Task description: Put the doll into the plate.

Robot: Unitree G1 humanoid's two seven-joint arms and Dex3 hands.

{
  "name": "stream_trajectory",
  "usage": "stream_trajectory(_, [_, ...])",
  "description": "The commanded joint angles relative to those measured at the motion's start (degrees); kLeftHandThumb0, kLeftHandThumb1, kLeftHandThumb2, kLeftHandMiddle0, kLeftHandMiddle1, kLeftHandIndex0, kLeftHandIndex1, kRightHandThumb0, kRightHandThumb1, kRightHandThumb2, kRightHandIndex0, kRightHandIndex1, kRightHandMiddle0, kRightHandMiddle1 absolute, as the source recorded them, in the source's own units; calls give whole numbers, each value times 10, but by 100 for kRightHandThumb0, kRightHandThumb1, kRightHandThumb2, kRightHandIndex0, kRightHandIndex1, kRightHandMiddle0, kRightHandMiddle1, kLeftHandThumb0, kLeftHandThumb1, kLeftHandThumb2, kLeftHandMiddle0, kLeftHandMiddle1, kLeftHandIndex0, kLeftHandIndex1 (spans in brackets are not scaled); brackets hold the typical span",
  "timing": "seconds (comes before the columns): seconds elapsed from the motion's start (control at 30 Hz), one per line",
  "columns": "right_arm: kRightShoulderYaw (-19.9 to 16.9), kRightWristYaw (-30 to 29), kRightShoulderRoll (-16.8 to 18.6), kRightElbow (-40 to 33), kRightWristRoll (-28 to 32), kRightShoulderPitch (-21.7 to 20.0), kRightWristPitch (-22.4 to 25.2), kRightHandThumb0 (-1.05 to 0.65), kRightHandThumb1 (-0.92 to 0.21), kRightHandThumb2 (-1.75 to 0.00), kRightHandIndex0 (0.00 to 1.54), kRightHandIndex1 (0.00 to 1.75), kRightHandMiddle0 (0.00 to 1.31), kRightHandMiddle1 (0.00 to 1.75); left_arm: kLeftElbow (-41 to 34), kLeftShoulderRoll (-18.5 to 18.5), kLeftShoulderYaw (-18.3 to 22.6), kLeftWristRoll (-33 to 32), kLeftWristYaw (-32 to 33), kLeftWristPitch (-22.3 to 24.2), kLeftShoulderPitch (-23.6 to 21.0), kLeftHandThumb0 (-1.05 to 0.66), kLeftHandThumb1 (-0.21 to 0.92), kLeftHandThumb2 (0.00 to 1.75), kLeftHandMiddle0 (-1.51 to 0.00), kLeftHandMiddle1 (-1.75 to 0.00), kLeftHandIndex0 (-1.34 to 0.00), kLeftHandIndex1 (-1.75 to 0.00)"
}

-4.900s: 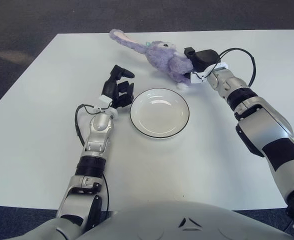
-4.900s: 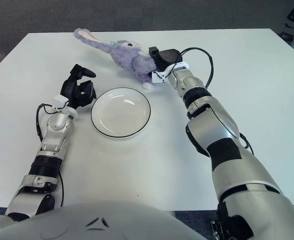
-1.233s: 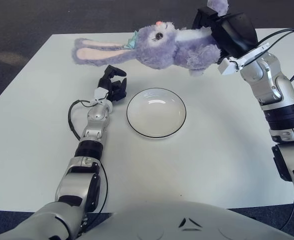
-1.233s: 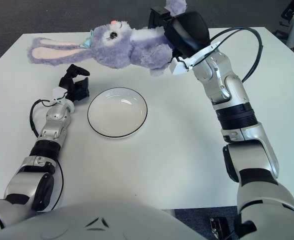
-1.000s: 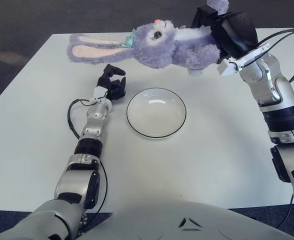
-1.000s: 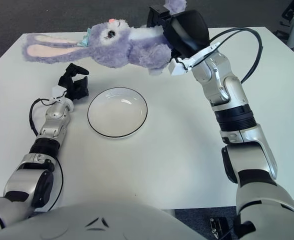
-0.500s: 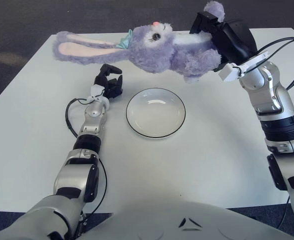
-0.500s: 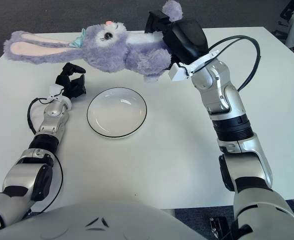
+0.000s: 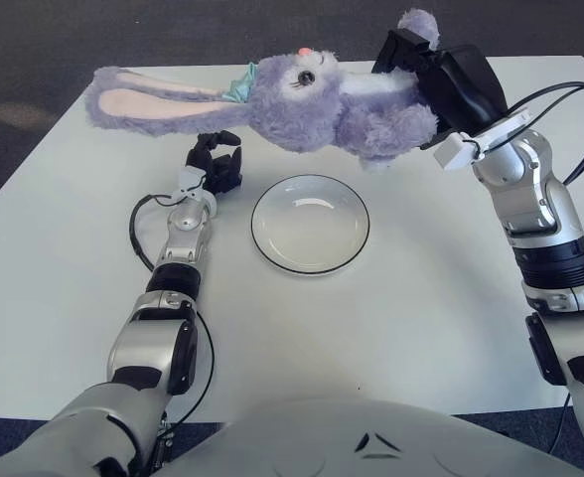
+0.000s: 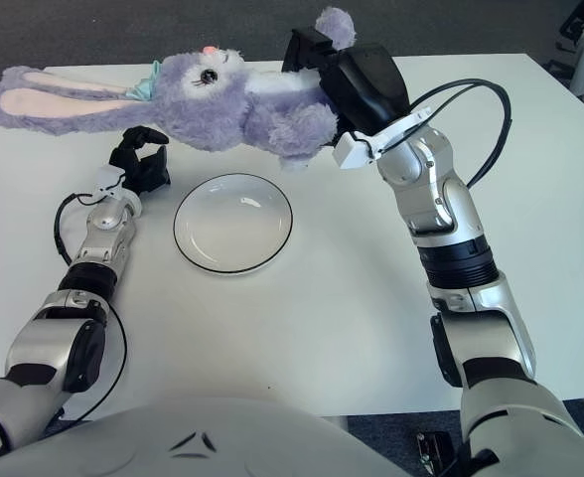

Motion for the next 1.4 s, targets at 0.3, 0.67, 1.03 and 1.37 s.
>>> stream_trajectory(0.3, [-8,21,14,-29,33,18,-5,-48,-29,-134,124,175,62,175,48,-5,13,-16,2,34,26,-37,74,77,-90,-175,-30,-175])
stream_trajectory(0.67, [-7,48,23,-53,49,40,4,-47,-31,-132,122,175,61,175,61,-8,22,-17,14,43,13,-38,69,84,-91,-175,-33,-175])
stream_trajectory(1.03, [4,57,40,-69,46,73,4,-47,-31,-132,123,175,61,175,67,-13,25,-16,27,44,8,-38,68,85,-92,-175,-34,-175])
stream_trajectory(1.37, [10,92,42,-76,68,96,7,-47,-32,-131,123,175,61,175,71,-18,23,-14,36,42,4,-38,68,85,-93,-175,-34,-175])
